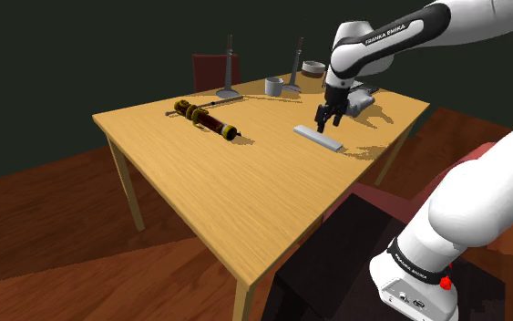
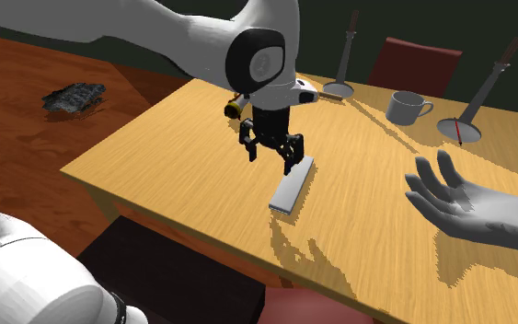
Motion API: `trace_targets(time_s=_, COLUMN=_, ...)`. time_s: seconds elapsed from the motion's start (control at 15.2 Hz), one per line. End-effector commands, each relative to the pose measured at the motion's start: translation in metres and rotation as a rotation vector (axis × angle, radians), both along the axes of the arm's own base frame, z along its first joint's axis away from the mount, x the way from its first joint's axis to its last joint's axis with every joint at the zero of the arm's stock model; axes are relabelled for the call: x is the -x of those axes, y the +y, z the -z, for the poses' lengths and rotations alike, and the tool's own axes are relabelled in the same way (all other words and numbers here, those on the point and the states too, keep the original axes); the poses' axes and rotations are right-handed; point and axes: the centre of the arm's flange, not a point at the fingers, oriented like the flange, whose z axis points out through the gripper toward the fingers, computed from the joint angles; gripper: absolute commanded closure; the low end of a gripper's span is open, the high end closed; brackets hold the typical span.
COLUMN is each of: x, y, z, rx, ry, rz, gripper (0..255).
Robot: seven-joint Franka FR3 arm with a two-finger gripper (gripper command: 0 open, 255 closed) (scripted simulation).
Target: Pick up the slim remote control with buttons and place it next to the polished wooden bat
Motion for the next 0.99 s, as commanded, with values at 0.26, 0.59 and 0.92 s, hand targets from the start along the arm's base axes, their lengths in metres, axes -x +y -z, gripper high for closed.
trace_targets(time_s=0.26, x=-0.04, y=-0.051, z=0.037, rx=-0.018, ry=-0.052, rz=0.008, gripper=0)
trace_targets(time_s=0.59, x=-0.04, y=-0.051, z=0.063, rx=-0.018, ry=-0.052, rz=0.008, gripper=0)
trace_targets(time_s=0.92, x=-0.04, y=-0.052, z=0.077, rx=-0.018, ry=-0.052, rz=0.008, gripper=0)
